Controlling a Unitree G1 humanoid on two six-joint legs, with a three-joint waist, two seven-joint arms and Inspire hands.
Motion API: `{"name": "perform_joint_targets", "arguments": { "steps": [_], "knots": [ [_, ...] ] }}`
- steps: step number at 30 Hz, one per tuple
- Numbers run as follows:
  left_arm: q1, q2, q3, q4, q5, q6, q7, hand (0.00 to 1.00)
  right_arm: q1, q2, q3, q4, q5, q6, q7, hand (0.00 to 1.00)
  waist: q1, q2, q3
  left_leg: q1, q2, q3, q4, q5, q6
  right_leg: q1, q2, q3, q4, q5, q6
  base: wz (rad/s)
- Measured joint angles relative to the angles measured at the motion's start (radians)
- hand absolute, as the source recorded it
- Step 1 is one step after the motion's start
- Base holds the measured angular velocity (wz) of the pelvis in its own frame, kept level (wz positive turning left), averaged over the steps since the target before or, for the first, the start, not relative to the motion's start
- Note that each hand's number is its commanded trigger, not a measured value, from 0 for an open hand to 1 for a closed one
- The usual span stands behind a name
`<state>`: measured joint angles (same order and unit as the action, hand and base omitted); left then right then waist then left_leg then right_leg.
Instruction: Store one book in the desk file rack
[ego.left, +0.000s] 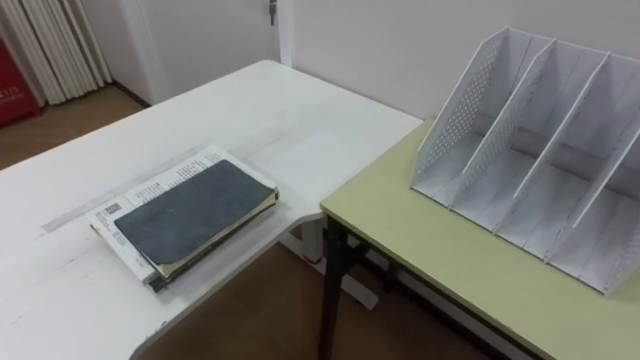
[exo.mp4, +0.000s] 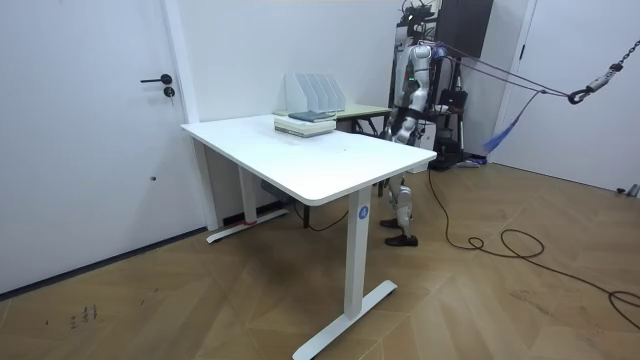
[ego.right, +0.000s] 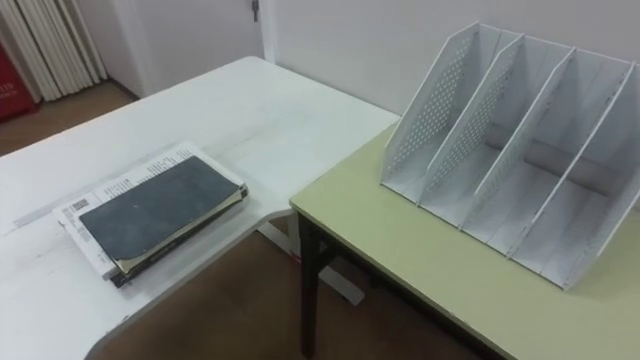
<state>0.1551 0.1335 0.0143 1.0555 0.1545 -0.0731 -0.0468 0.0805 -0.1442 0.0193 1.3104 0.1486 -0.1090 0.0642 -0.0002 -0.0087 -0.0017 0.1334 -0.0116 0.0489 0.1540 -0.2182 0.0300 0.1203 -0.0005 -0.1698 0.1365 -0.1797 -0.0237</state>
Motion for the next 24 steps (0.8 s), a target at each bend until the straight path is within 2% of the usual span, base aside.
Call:
{"name": "perform_joint_targets", "arguments": {
  "steps": [4, 7, 11, 13, 15, 18, 22, 24],
  "knots": [
    [-0.028, -0.003, -0.032, -0.007, 0.129, -0.001, 0.015, 0.0, -0.009, -0.002, 0.019, 0.0, -0.003, -0.004, -0.007, 0.0, -0.008, -0.003, 0.0008, 0.0, 0.0, 0.002, 0.0, 0.0, 0.0, -0.001, -0.002, 0.002, 0.001, 0.0, 0.0, 0.0],
    [-0.028, -0.003, -0.082, -0.044, 0.219, 0.0, 0.038, 0.0, -0.016, -0.002, 0.039, 0.0, 0.0, -0.006, -0.007, 0.0, -0.028, -0.003, 0.002, -0.001, -0.001, 0.002, 0.0, 0.0, 0.0, -0.001, -0.002, 0.001, -0.001, 0.0, 0.001, 0.0],
    [-0.026, -0.004, -0.152, -0.186, 0.359, 0.0, 0.044, 0.0, -0.022, -0.002, 0.045, 0.0, -0.003, -0.01, -0.007, 0.0, -0.037, -0.005, 0.0059, 0.001, -0.001, 0.004, 0.0, 0.0, 0.0, -0.004, 0.002, 0.002, 0.0, 0.001, 0.001, 0.0],
    [-0.026, -0.002, -0.18, -0.268, 0.447, 0.001, 0.055, 0.0, -0.023, -0.003, 0.046, -0.001, -0.002, -0.012, -0.006, 0.0, -0.042, -0.004, 0.0047, 0.001, 0.0, 0.005, 0.0, 0.0, 0.0, -0.005, 0.003, 0.005, 0.0, 0.001, 0.001, 0.0],
    [-0.031, -0.002, -0.212, -0.359, 0.574, 0.0, 0.071, 0.0, -0.027, -0.003, 0.045, -0.004, -0.002, -0.013, 0.003, 0.0, -0.053, -0.003, 0.0074, -0.001, -0.001, 0.007, -0.001, 0.0, 0.0, 0.0, 0.003, 0.007, 0.001, 0.002, 0.002, -0.04],
    [-0.041, 0.0, -0.238, -0.406, 0.673, 0.0, 0.084, 0.0, -0.024, -0.007, 0.047, -0.019, -0.004, -0.012, 0.007, 0.0, -0.056, 0.002, 0.0065, 0.0, 0.0, 0.019, 0.0, 0.0, 0.0, -0.001, 0.005, 0.02, 0.001, 0.002, 0.002, -0.11],
    [-0.04, 0.016, -0.278, -0.484, 0.739, 0.002, 0.083, 0.0, -0.027, -0.009, 0.047, -0.024, -0.004, -0.011, 0.023, 0.0, -0.076, 0.001, 0.0076, 0.0, -0.001, 0.017, 0.0, 0.0, 0.0, 0.001, 0.005, 0.019, -0.002, 0.002, 0.002, 0.01],
    [-0.038, 0.024, -0.286, -0.578, 0.768, 0.004, 0.084, 0.0, -0.027, -0.009, 0.046, -0.025, -0.005, -0.011, 0.025, 0.0, -0.079, 0.003, 0.0063, 0.0, -0.001, 0.011, 0.001, 0.0, 0.0, -0.005, 0.004, 0.021, -0.003, 0.002, 0.002, 0.0]
  ]
}}
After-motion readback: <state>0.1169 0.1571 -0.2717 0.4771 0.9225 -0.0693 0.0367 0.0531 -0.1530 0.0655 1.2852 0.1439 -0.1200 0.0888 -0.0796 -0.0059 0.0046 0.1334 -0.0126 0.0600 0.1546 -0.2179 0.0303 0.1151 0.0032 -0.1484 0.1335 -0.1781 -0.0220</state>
